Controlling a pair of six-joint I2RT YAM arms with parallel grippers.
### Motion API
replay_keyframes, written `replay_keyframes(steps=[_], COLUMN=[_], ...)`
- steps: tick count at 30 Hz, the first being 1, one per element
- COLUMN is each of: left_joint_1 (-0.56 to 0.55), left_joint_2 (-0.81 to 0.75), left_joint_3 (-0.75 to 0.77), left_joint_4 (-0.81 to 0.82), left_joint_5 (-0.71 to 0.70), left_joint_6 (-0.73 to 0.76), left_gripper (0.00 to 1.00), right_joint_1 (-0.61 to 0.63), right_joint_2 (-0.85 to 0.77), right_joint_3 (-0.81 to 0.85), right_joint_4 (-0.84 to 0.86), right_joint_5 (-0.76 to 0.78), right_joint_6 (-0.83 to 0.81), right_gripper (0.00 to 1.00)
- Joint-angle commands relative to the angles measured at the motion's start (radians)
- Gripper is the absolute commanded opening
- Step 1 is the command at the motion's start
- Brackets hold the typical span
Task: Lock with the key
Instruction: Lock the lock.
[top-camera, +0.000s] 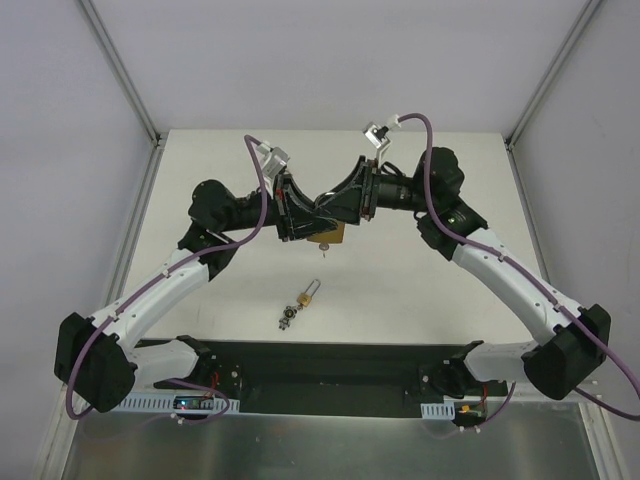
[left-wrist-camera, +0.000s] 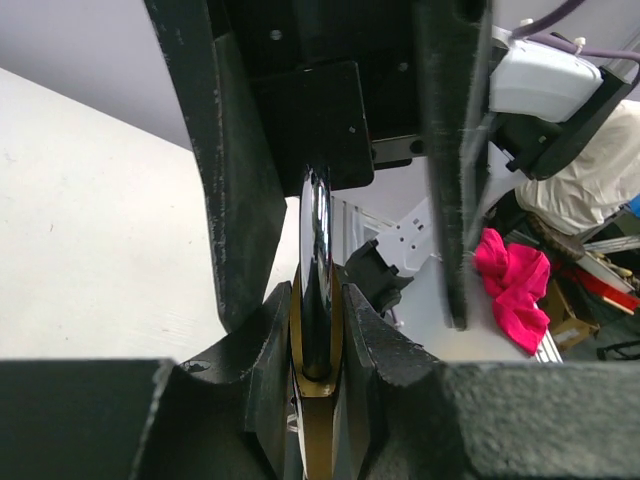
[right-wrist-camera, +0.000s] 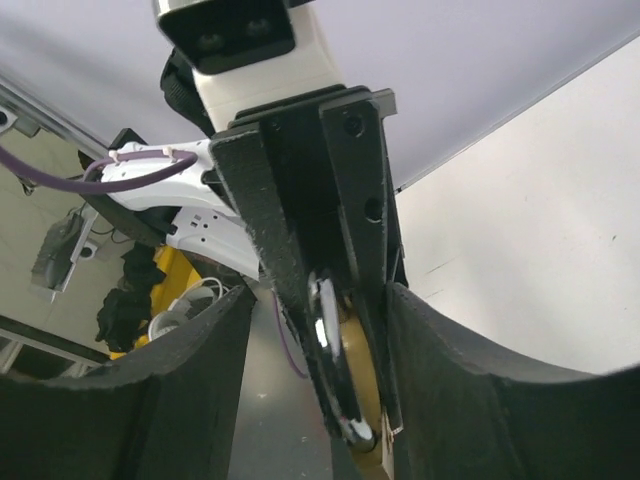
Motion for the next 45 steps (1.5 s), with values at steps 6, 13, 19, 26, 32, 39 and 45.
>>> replay_keyframes(steps=[6,13,19,26,32,39,45], left_joint_1=[-0.016,-0.016,-0.016,-0.015,-0.010,-0.005,-0.005], left_joint_2=[-0.016,-0.024,-0.030,-0.085,-0.142,-0.153,-0.079], left_joint_3=[0.070,0.058,0.056,0.064,0.053,0.018,0.039], left_joint_4=[0.155,0.166,0.137,0.003,-0.159,-0.157,-0.054], left_joint_5=[0.016,0.027,0.010,-0.018,-0.047,-0.045,0.022], left_joint_6=[-0.017,-0.020,-0.012,0.070,0.146,0.137,0.061], left_gripper=[0.00,0.00,0.04,0.59,0.73,0.73,0.68], right_joint_1=[0.020,0.020,0.017,-0.002,-0.025,-0.031,-0.029], right_joint_2=[-0.001,-0.014,-0.024,-0.034,-0.032,-0.035,-0.038], right_joint_3=[0.019,0.022,0.033,0.074,0.126,0.178,0.175], right_joint_4=[0.089,0.094,0.079,-0.002,-0.058,-0.114,-0.119], right_joint_5=[0.045,0.082,0.088,0.088,0.068,0.038,0.047], right_joint_6=[0.037,0.048,0.036,-0.016,-0.046,-0.078,-0.079], right_gripper=[0.24,0.01,0.01,0.01,0.01,0.01,0.01])
